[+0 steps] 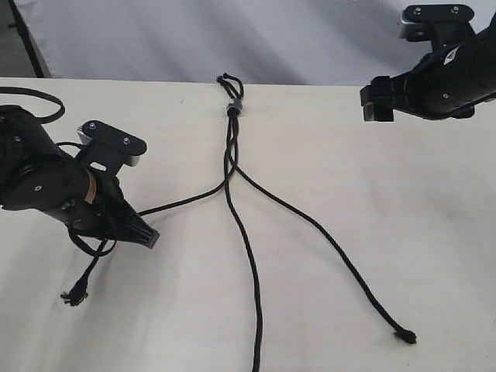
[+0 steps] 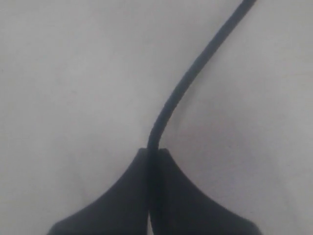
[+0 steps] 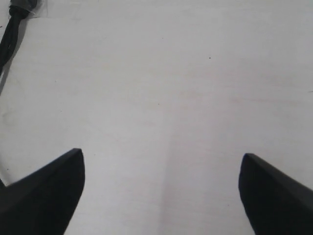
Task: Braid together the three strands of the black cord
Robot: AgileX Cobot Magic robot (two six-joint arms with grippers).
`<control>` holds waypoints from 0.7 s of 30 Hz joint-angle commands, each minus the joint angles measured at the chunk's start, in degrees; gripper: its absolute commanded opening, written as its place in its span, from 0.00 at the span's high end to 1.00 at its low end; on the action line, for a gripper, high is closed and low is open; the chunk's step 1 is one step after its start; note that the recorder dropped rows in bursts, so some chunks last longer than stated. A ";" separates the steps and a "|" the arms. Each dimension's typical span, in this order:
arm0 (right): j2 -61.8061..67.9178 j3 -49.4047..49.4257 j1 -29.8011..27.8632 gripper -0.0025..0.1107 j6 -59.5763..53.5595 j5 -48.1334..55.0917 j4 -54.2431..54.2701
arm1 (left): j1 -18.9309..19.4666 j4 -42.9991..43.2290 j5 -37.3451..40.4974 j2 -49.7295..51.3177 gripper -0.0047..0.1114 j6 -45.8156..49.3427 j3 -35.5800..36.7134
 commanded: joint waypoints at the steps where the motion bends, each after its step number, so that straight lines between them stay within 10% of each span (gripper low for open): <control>1: 0.02 0.00 2.70 0.27 -0.87 1.80 0.88 | 0.15 0.01 -1.70 1.43 0.86 -1.40 0.22; 8: 0.02 0.00 11.88 0.27 -2.80 1.60 3.52 | 0.15 0.01 -1.84 1.52 0.48 -2.75 0.22; 21: 0.58 -1.71 25.24 0.27 -3.82 9.48 3.53 | 0.85 5.09 6.68 -18.61 0.48 -3.17 -6.92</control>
